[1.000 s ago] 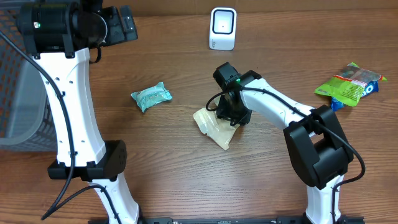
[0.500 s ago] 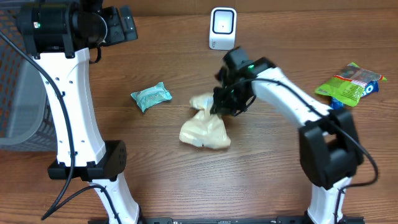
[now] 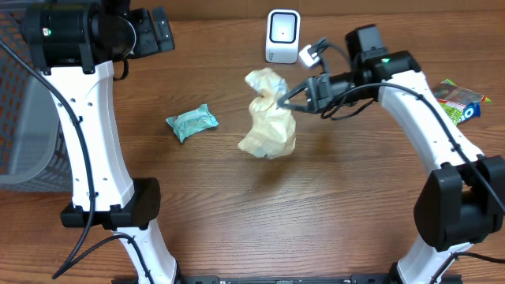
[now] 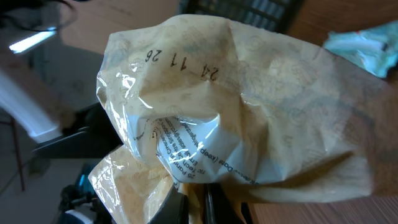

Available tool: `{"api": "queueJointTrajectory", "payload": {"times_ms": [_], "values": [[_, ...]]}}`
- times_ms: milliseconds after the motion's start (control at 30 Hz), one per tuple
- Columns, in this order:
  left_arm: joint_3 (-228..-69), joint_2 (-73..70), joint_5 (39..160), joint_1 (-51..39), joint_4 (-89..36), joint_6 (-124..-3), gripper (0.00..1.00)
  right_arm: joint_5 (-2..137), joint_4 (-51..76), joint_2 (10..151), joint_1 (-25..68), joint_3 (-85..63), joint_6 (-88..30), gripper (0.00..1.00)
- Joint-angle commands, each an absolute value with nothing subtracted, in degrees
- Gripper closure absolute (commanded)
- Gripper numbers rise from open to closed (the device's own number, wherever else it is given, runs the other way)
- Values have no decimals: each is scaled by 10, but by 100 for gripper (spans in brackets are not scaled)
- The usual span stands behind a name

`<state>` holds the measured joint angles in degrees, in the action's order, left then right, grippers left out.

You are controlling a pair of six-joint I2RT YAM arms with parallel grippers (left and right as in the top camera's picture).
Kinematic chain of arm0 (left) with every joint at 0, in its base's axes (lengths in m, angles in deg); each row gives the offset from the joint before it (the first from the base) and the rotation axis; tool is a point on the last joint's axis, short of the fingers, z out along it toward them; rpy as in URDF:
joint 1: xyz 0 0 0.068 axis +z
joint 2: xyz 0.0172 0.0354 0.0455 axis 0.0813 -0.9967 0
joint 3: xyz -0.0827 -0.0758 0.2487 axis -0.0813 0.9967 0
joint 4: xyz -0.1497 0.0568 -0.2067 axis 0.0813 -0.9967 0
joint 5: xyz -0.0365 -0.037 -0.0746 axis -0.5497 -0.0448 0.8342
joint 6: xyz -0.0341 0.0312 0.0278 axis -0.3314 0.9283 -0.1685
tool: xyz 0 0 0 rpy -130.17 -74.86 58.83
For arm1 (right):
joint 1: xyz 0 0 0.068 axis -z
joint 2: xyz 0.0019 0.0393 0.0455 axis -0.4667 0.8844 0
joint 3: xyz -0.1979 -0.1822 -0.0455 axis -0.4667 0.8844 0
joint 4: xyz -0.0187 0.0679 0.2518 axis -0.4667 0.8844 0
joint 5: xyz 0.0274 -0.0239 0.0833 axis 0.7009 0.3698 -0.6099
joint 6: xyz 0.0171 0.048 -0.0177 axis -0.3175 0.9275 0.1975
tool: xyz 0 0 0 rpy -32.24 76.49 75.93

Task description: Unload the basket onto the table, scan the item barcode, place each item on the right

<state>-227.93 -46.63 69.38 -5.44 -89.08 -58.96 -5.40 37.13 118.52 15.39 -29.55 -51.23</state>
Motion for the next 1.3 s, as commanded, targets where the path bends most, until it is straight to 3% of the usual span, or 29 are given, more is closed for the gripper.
{"api": "queueJointTrajectory", "payload": {"times_ms": [0, 200, 267, 467, 767, 867, 1000, 1067, 1133, 1167, 1200, 1267], "values": [[-2278, -456, 692, -62, -890, -593, 0, -144, 371, 1179, 170, -305, -550, 96], [-2278, -456, 692, -62, -890, -593, 0, -134, 374, 1179, 170, -305, -551, 96], [-2278, -456, 692, -62, -890, -593, 0, -65, 394, 1179, 170, -305, -547, 96], [-2278, -456, 692, -62, -890, -593, 0, 299, 482, 1180, 135, -305, -482, 96], [-2278, -456, 692, -62, -890, -593, 0, 781, 477, 1180, 23, -305, -271, 96], [-2278, -456, 692, -62, -890, -593, 0, 879, 482, 1180, -20, -305, -245, 83], [-2278, -456, 692, -62, -890, -593, 0, 967, 491, 1181, -76, -305, -242, 77], [-2278, -456, 692, -62, -890, -593, 0, 1024, 500, 1180, -108, -305, -242, 69], [-2278, -456, 692, -62, -890, -593, 0, 1075, 513, 1180, -134, -305, -239, 48], [-2278, -456, 692, -62, -890, -593, 0, 1093, 520, 1180, -142, -305, -212, 30], [-2278, -456, 692, -62, -890, -593, 0, 1102, 527, 1180, -143, -305, -176, 20], [-2278, -456, 692, -62, -890, -593, 1, 1092, 541, 1180, -132, -305, -107, 8]]}}
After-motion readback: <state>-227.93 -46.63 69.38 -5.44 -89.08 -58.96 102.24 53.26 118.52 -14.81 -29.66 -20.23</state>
